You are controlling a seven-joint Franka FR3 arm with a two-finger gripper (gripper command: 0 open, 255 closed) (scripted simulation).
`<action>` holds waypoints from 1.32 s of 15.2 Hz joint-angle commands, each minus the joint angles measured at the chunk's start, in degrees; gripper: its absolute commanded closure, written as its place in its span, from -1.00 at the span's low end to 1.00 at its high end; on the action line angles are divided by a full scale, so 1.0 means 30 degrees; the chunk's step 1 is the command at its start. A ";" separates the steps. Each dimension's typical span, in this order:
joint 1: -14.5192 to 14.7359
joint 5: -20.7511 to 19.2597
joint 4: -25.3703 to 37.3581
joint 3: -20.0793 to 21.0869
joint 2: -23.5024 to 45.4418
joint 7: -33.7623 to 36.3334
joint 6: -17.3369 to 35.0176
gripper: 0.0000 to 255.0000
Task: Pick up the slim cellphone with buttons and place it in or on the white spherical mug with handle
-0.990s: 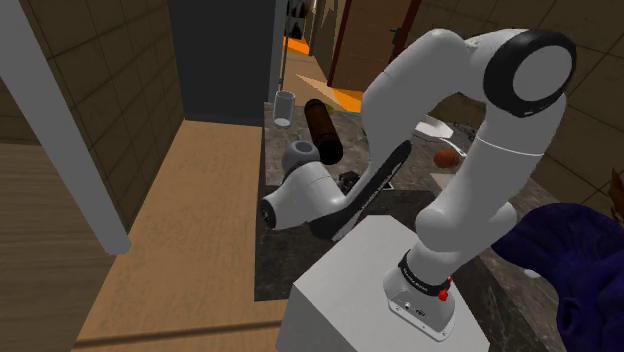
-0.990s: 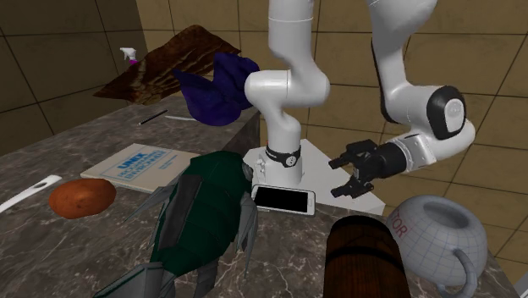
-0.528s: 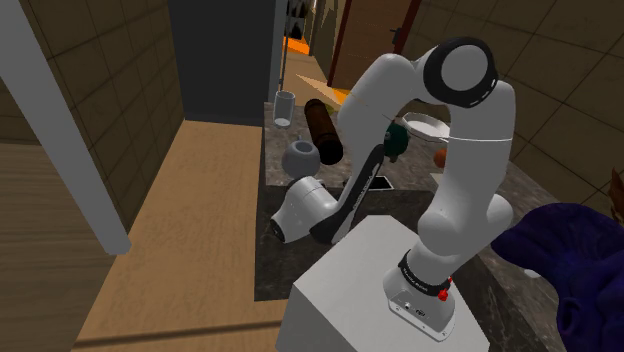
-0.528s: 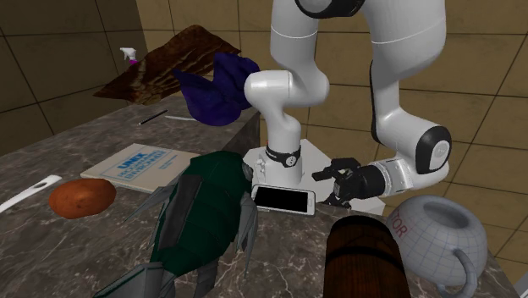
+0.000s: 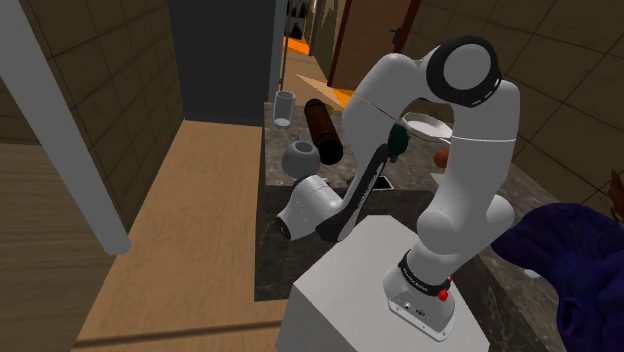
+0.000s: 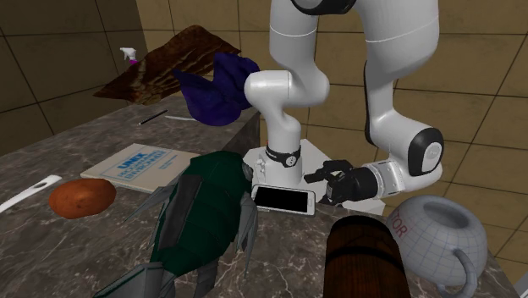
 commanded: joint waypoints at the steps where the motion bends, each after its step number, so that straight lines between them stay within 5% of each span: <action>1: -0.0006 -0.0007 -0.0007 -0.0002 -0.0004 -0.0001 0.0006 -1.00; 2: -0.0006 -0.0007 -0.0007 -0.0002 -0.0004 -0.0001 0.0006 -1.00; 3: -0.0007 -0.0006 -0.0008 -0.0001 -0.0005 -0.0001 0.0006 1.00; 12: 0.0208 0.0043 -0.0020 -0.0204 -0.0118 -0.0060 0.0122 1.00; 20: 0.0004 0.1287 -0.0954 0.0679 -0.4160 -0.2843 0.1220 1.00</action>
